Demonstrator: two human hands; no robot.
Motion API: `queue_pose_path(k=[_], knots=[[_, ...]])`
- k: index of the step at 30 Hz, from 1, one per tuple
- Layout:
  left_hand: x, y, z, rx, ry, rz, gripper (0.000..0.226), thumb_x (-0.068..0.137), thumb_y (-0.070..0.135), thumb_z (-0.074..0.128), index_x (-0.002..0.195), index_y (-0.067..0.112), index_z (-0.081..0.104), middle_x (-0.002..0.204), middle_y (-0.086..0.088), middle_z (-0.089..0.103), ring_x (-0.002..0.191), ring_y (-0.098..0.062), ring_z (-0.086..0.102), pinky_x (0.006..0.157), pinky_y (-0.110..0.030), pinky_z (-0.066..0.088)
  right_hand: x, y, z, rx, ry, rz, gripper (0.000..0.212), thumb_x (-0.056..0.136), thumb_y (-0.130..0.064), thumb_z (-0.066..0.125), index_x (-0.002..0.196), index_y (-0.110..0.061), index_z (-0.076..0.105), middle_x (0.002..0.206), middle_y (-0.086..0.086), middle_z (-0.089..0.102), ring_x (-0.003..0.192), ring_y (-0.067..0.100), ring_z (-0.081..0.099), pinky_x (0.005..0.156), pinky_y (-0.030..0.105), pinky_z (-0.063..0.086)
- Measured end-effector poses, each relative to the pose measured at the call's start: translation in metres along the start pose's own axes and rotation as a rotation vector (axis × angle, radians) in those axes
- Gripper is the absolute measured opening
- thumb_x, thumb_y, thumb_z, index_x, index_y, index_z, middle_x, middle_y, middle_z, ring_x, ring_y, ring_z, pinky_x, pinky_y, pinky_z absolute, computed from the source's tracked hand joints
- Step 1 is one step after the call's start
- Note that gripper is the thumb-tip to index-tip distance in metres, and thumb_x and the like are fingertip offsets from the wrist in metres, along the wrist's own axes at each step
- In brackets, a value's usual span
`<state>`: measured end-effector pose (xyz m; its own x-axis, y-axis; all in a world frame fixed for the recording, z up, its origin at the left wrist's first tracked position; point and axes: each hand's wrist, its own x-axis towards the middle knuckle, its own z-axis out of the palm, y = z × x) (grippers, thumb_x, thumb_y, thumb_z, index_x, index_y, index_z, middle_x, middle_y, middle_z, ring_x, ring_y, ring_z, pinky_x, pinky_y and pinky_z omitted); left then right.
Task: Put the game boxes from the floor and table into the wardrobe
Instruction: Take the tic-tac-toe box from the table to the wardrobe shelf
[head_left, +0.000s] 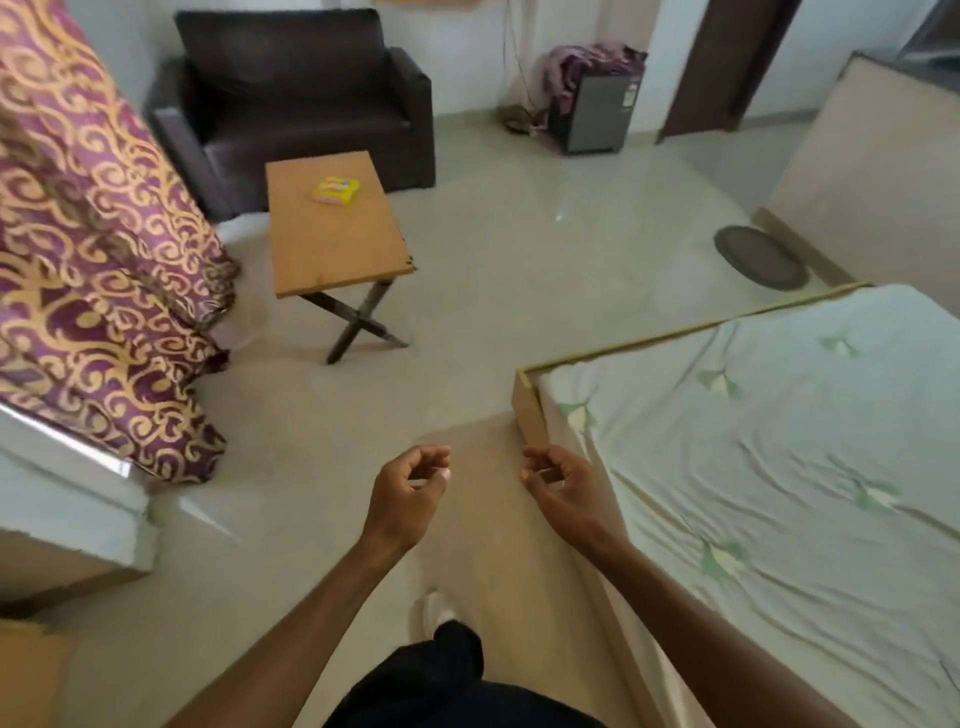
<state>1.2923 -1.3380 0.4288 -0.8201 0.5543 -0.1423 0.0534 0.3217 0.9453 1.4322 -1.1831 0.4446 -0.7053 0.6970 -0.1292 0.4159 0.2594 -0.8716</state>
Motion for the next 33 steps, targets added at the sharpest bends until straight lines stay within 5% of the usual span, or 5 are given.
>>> queue_pose_path(k=[12, 17, 33], knots=[[0.266, 0.026, -0.067, -0.021, 0.127, -0.026, 0.023, 0.085, 0.007, 0.064, 0.103, 0.020, 0.071, 0.098, 0.011, 0.072, 0.090, -0.006, 0.067, 0.078, -0.012, 0.052, 0.282, -0.092, 0.075, 0.020, -0.066, -0.082, 0.023, 0.084, -0.021, 0.065, 0.105, -0.028, 0.068, 0.084, -0.013, 0.070, 0.076, 0.001, 0.065, 0.069, 0.017, 0.052], [0.385, 0.032, -0.079, -0.019, 0.160, -0.036, 0.024, 0.085, 0.006, 0.063, 0.105, 0.018, 0.071, 0.098, 0.010, 0.072, 0.091, -0.004, 0.066, 0.075, -0.008, 0.050, 0.405, -0.113, 0.103, 0.004, -0.104, -0.129, 0.023, 0.085, -0.018, 0.066, 0.107, -0.024, 0.068, 0.085, -0.012, 0.070, 0.076, 0.000, 0.065, 0.066, 0.006, 0.046], [0.782, 0.067, -0.133, -0.070, 0.318, -0.078, 0.022, 0.087, 0.006, 0.063, 0.106, 0.015, 0.071, 0.099, 0.006, 0.072, 0.087, -0.005, 0.066, 0.076, -0.015, 0.052, 0.821, -0.223, 0.180, -0.079, -0.299, -0.209, 0.022, 0.086, -0.016, 0.065, 0.108, -0.018, 0.068, 0.087, -0.006, 0.070, 0.074, -0.003, 0.064, 0.063, 0.003, 0.044]])
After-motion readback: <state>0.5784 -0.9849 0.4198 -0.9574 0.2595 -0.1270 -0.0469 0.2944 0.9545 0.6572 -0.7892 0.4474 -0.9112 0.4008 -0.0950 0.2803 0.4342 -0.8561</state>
